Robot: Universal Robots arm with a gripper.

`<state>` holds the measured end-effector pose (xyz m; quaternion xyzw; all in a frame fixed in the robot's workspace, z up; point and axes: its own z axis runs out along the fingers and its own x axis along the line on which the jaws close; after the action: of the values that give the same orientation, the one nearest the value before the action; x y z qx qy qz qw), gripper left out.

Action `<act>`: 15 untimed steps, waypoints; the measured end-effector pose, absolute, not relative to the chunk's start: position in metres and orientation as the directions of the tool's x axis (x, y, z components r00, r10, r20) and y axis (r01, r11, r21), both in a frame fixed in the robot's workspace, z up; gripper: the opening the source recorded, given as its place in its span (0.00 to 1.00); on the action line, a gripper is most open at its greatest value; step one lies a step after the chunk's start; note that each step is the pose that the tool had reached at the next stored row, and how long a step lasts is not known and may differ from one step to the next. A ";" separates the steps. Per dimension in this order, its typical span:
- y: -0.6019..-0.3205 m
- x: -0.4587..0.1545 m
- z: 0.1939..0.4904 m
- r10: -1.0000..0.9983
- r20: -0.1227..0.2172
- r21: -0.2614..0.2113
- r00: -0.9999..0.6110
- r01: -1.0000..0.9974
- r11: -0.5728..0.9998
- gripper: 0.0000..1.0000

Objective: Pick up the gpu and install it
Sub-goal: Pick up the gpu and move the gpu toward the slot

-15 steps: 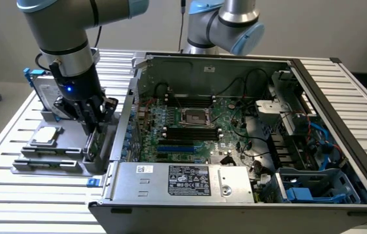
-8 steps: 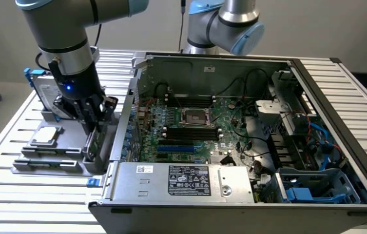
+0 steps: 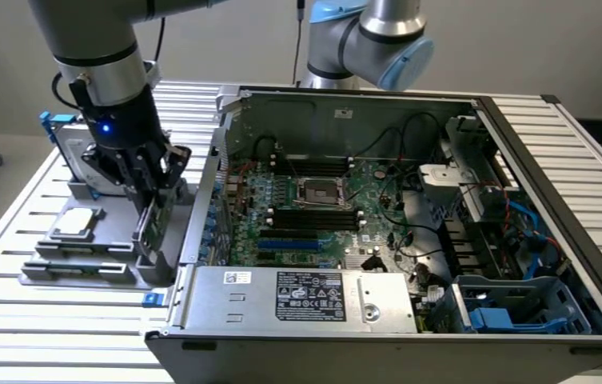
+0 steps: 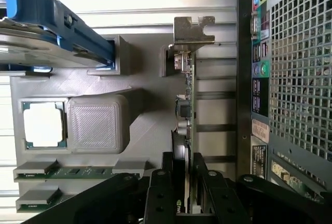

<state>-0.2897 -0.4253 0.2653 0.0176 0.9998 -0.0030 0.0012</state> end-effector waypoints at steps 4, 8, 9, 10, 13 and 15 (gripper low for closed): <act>-0.425 -0.290 0.278 0.035 -0.005 -0.006 -0.999 0.035 0.999 0.26; -0.425 -0.290 0.292 0.035 -0.006 -0.006 -0.999 0.035 0.999 0.26; -0.425 -0.290 0.297 0.035 -0.007 -0.005 -0.999 0.035 0.999 0.26; -0.425 -0.290 0.301 0.035 -0.007 -0.006 -0.999 0.035 0.999 0.26; -0.425 -0.290 0.313 0.035 -0.007 -0.006 -0.999 0.035 0.999 0.26; -0.425 -0.290 0.321 0.035 -0.008 -0.006 -0.999 0.035 0.999 0.26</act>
<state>-0.2896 -0.4252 0.3210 0.0175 0.9998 -0.0028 0.0039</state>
